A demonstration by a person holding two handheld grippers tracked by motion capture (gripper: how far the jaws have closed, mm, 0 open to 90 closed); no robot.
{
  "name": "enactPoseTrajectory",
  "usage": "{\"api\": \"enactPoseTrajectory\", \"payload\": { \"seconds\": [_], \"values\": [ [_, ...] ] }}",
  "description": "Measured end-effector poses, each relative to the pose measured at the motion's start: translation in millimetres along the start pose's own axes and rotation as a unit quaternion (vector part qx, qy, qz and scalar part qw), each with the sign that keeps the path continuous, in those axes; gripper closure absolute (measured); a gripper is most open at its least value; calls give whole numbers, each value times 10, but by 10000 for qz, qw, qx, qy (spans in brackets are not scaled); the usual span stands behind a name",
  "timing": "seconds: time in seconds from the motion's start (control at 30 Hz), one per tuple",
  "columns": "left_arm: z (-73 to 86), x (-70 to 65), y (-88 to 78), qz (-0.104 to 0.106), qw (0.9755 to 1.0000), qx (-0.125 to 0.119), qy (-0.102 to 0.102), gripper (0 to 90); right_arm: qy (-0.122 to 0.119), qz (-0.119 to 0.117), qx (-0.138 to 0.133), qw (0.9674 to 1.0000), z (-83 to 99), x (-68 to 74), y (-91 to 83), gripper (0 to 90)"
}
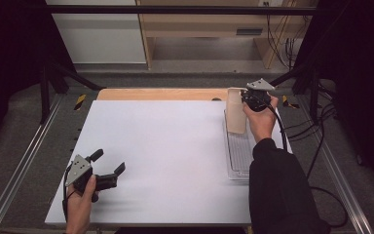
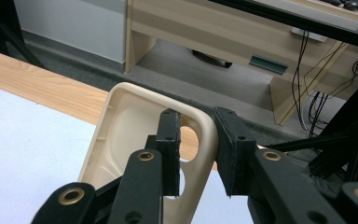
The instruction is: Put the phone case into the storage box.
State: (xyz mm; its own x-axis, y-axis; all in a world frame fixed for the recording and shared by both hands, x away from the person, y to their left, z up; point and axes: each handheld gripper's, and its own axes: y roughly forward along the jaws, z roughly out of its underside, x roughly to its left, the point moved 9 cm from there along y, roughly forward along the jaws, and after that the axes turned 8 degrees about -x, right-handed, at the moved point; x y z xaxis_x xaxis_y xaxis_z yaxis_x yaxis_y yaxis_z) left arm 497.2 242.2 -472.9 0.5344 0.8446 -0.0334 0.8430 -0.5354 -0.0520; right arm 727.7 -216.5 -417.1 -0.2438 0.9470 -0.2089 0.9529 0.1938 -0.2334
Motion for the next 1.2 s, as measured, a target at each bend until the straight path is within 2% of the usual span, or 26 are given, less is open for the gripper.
{"api": "enactPoseTrajectory", "payload": {
  "seconds": [0.33,0.63,1.0,1.2],
  "values": [
    [1,1,1,-1,10000,0,-8,20,144,29,-17,9999,13,-5,30,710],
    [0,-2,1,8,10000,1,-5,20,181,30,-14,9998,24,2,43,681],
    [0,-3,1,12,10000,12,16,20,360,-22,39,9993,26,34,28,525],
    [-2,-5,-2,-1,10000,-3,3,20,428,-53,36,9991,-36,52,-41,415]
  ]
}}
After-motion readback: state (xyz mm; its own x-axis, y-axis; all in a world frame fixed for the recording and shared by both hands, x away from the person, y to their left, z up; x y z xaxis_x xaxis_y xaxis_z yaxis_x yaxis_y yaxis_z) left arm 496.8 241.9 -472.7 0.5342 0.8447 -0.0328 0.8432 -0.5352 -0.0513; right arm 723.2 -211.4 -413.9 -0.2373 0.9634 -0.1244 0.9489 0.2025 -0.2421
